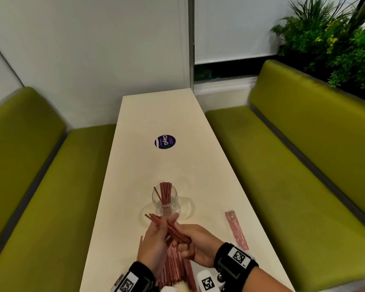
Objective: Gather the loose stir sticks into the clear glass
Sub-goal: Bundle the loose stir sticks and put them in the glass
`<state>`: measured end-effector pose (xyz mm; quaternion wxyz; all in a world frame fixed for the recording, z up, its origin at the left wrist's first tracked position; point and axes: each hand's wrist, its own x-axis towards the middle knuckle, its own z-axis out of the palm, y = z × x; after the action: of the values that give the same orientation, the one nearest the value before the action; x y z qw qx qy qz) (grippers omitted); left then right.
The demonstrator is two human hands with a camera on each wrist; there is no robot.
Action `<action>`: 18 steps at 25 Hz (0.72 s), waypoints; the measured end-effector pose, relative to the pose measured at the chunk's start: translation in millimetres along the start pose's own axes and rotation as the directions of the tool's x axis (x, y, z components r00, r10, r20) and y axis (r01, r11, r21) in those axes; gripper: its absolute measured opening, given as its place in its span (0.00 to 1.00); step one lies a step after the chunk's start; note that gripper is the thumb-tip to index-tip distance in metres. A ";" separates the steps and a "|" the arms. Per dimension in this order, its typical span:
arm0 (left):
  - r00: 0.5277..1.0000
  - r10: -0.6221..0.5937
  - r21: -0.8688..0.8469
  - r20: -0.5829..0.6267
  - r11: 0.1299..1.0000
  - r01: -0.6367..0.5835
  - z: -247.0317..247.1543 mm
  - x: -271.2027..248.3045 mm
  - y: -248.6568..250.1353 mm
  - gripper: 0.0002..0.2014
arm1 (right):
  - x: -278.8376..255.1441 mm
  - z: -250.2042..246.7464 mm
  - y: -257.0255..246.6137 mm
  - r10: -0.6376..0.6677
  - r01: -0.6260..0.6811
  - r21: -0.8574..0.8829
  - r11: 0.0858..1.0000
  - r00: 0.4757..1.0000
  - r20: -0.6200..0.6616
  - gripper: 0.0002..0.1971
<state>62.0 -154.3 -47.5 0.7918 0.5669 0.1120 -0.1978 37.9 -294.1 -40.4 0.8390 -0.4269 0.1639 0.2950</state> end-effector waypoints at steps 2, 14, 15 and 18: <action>1.000 0.000 0.079 0.025 0.997 -0.002 -0.5 -4.6 -5.7 0.14 | -1.6 -1.5 -0.8 -0.019 0.020 -0.032 0.999 1.000 0.008 0.10; 0.980 0.194 0.505 0.054 0.841 -0.194 -10.4 -10.5 52.0 0.05 | -9.3 -16.4 3.3 -0.081 0.076 -0.304 0.949 0.997 -0.003 0.08; 0.979 0.174 0.582 0.104 0.788 -0.201 -4.5 -12.4 46.4 0.05 | -9.0 -14.0 3.4 -0.090 0.087 -0.330 0.940 0.996 0.007 0.08; 0.978 0.184 0.651 0.103 0.730 -0.206 -0.3 -15.8 35.0 0.04 | -9.5 -16.5 1.7 -0.125 0.102 -0.364 0.926 0.991 -0.040 0.09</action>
<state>63.3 -141.3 -11.4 0.5593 0.8145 -0.0373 -0.1494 29.1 -310.1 -46.0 0.7563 -0.5916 0.1080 0.2577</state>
